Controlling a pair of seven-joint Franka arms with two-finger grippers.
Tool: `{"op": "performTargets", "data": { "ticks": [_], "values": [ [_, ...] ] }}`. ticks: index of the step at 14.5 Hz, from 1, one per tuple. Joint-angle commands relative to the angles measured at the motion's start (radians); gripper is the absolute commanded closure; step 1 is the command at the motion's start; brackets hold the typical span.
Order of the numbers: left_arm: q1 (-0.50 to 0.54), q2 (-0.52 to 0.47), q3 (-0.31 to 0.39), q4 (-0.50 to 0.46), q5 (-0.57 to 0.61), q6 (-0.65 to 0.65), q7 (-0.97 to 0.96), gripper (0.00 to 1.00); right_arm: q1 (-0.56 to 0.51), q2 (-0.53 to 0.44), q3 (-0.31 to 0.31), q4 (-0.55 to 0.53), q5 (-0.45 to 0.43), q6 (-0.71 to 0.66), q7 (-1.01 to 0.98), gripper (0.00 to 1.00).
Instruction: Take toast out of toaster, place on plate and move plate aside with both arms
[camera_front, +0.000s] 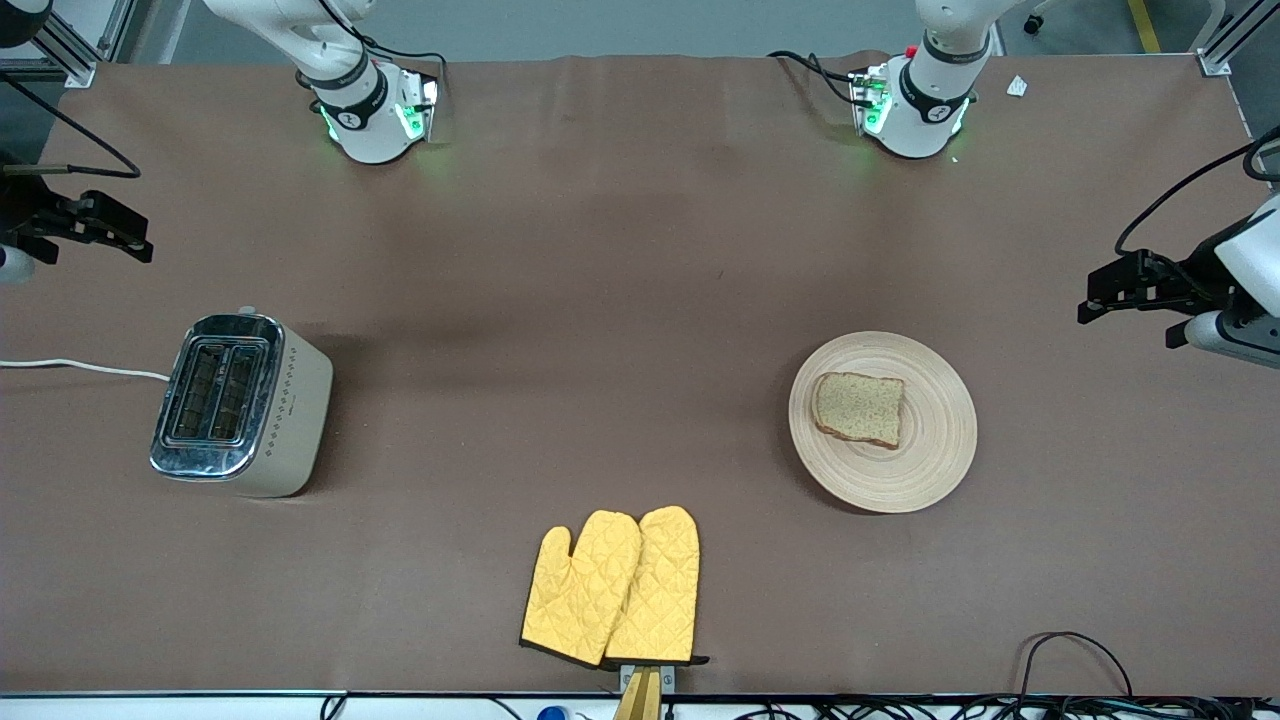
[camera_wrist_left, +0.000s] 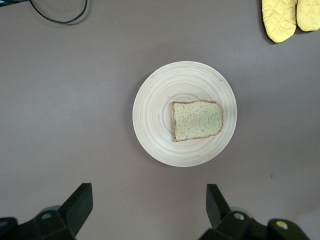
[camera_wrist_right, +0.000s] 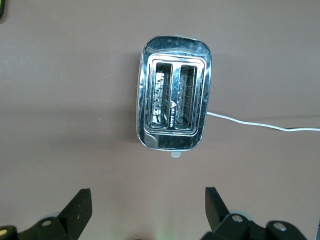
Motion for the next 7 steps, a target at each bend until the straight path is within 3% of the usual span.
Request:
{"op": "performTargets", "data": {
  "ticks": [1, 3, 5, 7],
  "values": [
    [-0.155, -0.079, 0.159, -0.021, 0.013, -0.026, -0.016, 0.0, -0.005, -0.017, -0.001, -0.006, 0.023, -0.007, -0.006, 0.0],
    [-0.395, -0.092, 0.406, -0.025, 0.0, -0.038, -0.054, 0.0, -0.004, -0.017, -0.001, -0.006, 0.023, -0.006, -0.006, 0.0],
    [-0.483, -0.125, 0.508, -0.059, -0.035, -0.035, -0.062, 0.0, -0.005, -0.017, -0.003, -0.006, 0.024, -0.008, -0.006, 0.0],
    [-0.562, -0.209, 0.581, -0.178, -0.048, 0.029, -0.08, 0.0, -0.007, -0.017, -0.004, -0.008, 0.024, -0.01, -0.008, 0.0]
  ]
}}
